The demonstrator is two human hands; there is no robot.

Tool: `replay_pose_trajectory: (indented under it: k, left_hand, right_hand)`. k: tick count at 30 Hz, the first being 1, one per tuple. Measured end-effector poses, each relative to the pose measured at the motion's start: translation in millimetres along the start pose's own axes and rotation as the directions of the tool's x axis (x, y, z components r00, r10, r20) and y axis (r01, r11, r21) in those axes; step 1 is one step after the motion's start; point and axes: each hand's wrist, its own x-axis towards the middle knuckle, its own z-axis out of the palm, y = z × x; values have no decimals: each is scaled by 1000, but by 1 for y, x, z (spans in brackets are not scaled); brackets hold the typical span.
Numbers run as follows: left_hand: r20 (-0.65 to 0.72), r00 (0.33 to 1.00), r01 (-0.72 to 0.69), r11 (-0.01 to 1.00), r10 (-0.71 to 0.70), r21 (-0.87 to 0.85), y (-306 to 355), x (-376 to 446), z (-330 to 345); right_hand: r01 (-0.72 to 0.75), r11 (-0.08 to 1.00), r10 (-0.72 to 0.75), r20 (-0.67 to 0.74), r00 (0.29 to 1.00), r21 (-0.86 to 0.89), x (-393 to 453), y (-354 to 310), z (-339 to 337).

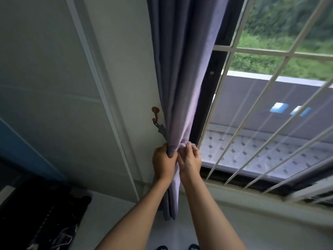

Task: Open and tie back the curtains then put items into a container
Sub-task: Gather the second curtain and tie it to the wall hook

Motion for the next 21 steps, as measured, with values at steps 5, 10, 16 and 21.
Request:
replay_pose_trajectory:
  k: [5,10,16,21]
  left_hand:
    - [0,996,-84,988,84,131,-1,7,-6]
    - [55,995,-89,978,80,191,18,12,-1]
    - [68,998,-3,998,-1,62,5,15,4]
    - [48,998,-36,998,38,-42,9,11,-3]
  right_hand:
    - [112,983,-106,48,993,-148,5,5,21]
    - [207,946,-172,156,973,-249,15,-13,17]
    - [141,879,-14,270,963,-456,31,-41,24]
    - [119,792,85,301,950,-599,32,-48,29]
